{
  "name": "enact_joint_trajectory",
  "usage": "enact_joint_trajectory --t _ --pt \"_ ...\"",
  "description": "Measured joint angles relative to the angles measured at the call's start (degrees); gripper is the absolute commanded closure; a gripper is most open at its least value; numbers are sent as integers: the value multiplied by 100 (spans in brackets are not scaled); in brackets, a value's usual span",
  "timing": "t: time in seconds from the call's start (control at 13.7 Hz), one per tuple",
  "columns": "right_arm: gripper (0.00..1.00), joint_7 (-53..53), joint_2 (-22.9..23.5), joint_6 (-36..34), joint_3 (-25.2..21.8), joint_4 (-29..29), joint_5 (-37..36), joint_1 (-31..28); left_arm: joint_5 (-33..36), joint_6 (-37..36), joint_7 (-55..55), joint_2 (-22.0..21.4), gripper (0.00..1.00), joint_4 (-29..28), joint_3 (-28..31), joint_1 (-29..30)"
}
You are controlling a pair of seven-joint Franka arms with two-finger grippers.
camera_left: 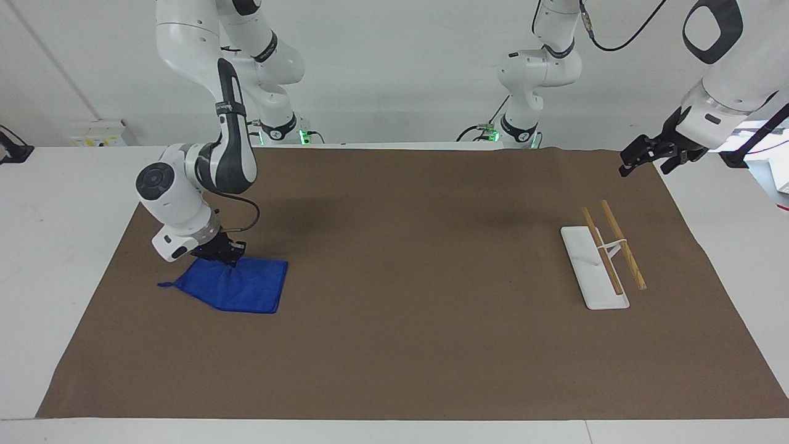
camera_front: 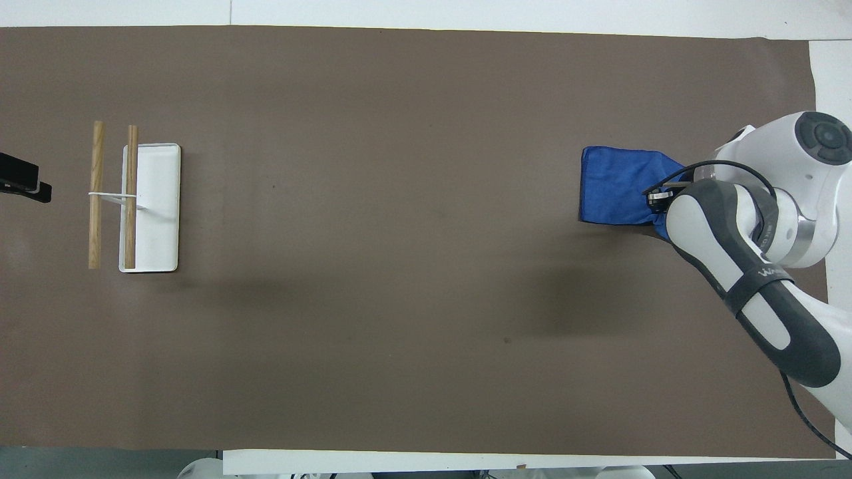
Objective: Right arm passes towel to left arm to hang
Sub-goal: 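Close the right gripper on the blue towel edge, then lift the towel with the right gripper while the left gripper approaches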
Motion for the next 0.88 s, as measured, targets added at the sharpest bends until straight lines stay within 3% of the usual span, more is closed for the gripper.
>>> enact_joint_trajectory --t 0.22,0.44,0.66,0.88 --pt "100 268 -185 -1345 6 951 931 13 1 -18 -69 0 0 -3 0 0" --pt "100 1409 -381 -2195 194 1677 1857 85 2 -126 -463 -13 0 -49 -1 0" --pt "100 2848 -576 -2264 612 1819 2818 186 -2 -86 -1613 -152 0 -376 -85 -112" --pt "100 3862 -618 -2143 956 1829 3903 199 -3 470 -3854 -309 0 -685 -169 -1154"
